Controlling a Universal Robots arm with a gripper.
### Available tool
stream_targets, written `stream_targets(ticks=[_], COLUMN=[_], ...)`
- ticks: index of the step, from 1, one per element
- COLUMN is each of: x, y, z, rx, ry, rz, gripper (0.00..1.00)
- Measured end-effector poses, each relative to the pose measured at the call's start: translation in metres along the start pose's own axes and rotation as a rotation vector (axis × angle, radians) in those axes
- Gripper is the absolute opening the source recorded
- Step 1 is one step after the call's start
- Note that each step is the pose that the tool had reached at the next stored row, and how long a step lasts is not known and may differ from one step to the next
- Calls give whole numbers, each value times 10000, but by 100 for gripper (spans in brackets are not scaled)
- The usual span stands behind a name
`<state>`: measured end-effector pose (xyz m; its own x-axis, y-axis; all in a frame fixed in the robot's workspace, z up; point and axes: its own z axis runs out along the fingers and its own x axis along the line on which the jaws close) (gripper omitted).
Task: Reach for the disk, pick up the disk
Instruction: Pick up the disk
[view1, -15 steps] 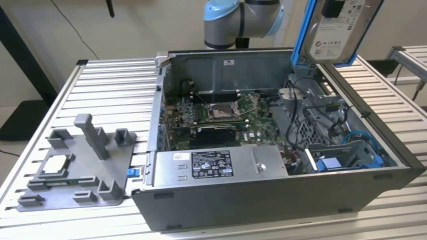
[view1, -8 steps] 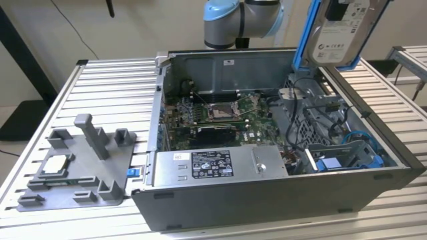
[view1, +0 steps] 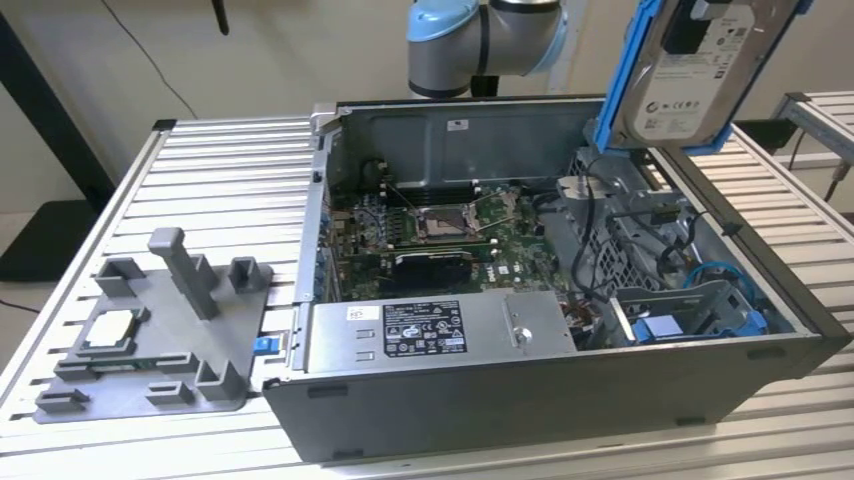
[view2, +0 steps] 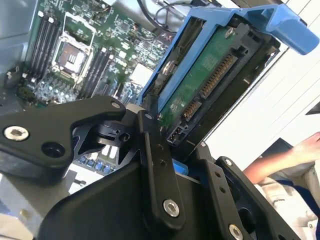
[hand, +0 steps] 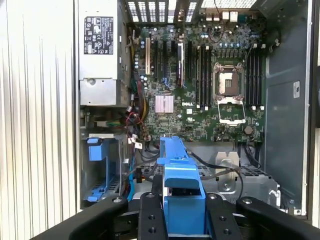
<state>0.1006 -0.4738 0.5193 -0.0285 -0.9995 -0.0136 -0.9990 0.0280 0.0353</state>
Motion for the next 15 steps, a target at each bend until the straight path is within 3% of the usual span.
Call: stream_targets(ticks=[15], x=[346], y=[-12], z=[60], rx=[-40], ry=[2], rz=[1], gripper=[0])
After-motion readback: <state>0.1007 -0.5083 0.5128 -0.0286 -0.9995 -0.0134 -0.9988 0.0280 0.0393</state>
